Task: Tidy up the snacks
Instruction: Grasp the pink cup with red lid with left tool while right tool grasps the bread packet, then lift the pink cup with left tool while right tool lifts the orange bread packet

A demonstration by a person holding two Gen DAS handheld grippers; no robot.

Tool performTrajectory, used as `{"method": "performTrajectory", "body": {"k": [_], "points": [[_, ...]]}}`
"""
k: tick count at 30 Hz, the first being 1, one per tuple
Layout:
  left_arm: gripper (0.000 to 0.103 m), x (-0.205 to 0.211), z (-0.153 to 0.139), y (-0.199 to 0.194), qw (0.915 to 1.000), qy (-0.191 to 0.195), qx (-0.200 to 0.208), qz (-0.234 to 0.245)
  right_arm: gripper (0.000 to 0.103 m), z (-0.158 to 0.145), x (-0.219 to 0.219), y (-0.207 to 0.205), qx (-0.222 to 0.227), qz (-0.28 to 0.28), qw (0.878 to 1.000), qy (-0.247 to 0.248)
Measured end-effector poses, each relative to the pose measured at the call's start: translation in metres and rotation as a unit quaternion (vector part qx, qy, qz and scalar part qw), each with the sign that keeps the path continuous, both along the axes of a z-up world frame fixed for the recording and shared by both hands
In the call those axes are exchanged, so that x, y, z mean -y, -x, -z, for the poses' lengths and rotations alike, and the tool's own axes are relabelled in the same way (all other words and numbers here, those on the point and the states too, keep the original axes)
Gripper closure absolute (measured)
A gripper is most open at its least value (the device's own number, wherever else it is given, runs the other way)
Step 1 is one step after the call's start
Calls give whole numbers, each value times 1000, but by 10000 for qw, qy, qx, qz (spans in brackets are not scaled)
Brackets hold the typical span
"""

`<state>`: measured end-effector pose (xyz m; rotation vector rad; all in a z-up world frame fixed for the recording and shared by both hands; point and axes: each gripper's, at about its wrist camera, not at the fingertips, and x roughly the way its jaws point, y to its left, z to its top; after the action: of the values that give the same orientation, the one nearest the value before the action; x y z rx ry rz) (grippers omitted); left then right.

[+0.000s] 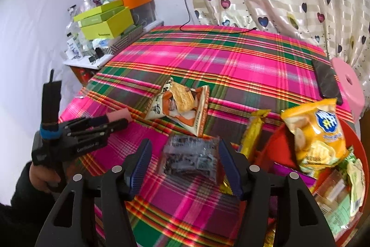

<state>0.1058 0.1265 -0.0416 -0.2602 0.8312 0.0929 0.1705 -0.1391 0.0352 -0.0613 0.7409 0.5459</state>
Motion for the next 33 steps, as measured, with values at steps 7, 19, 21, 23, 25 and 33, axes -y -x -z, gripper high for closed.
{"method": "performTrajectory", "body": {"k": [7, 19, 21, 23, 25, 33], "points": [[58, -3, -7, 12, 9998, 124, 153, -81, 38, 0, -17, -34, -151, 173, 9990, -393], [58, -14, -12, 24, 9989, 329, 289, -140, 21, 22, -68, -80, -368, 315, 9988, 47], [58, -16, -12, 25, 9988, 339, 302, -155, 21, 27, -75, -83, -356, 294, 9987, 198], [58, -17, -11, 26, 9987, 366, 306, -169, 20, 32, -80, -86, -379, 279, 9984, 321], [58, -18, -10, 26, 9987, 386, 293, -177, 20, 34, -84, -87, -324, 272, 9982, 424], [58, -18, -9, 26, 9985, 434, 272, -173, 29, 37, -88, -86, -259, 273, 9967, 713]]}}
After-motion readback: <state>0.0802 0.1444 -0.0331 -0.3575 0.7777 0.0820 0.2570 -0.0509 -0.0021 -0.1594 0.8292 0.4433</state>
